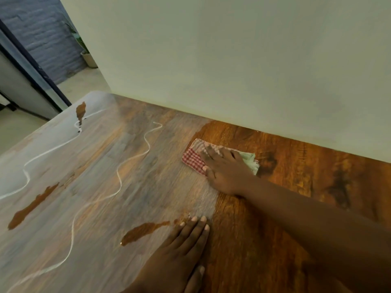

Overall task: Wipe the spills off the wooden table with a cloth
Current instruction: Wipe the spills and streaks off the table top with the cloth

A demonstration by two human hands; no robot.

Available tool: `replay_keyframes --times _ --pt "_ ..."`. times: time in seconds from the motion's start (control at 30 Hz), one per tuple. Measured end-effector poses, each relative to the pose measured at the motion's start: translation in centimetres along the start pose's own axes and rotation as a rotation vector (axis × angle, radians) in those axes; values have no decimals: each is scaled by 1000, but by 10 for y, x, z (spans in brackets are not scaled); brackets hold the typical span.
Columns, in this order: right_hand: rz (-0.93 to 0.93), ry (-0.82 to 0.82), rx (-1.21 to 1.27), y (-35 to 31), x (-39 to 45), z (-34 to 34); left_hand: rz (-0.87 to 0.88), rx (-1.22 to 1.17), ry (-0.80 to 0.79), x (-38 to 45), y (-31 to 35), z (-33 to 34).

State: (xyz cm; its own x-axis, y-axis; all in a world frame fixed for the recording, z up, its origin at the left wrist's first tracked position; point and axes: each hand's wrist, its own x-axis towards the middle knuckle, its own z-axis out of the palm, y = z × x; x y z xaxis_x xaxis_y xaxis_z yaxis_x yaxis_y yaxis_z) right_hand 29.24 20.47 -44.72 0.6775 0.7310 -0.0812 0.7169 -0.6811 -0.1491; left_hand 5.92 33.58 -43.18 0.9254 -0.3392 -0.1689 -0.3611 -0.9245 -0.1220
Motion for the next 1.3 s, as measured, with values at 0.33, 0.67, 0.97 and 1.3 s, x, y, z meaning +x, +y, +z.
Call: replay_keyframes --times 0.33,0.67,0.97,1.3 --pt "220 10 -2 -2 17 -7 58 -330 29 -2 0 1" --pt "119 -101 5 -39 -35 -11 3 -85 -69 -6 6 -6" --pt "235 -82 38 -85 -85 2 -152 -154 3 -33 -23 -18" --pt "204 -137 25 -145 -136 11 -95 -146 -86 -87 -93 3"
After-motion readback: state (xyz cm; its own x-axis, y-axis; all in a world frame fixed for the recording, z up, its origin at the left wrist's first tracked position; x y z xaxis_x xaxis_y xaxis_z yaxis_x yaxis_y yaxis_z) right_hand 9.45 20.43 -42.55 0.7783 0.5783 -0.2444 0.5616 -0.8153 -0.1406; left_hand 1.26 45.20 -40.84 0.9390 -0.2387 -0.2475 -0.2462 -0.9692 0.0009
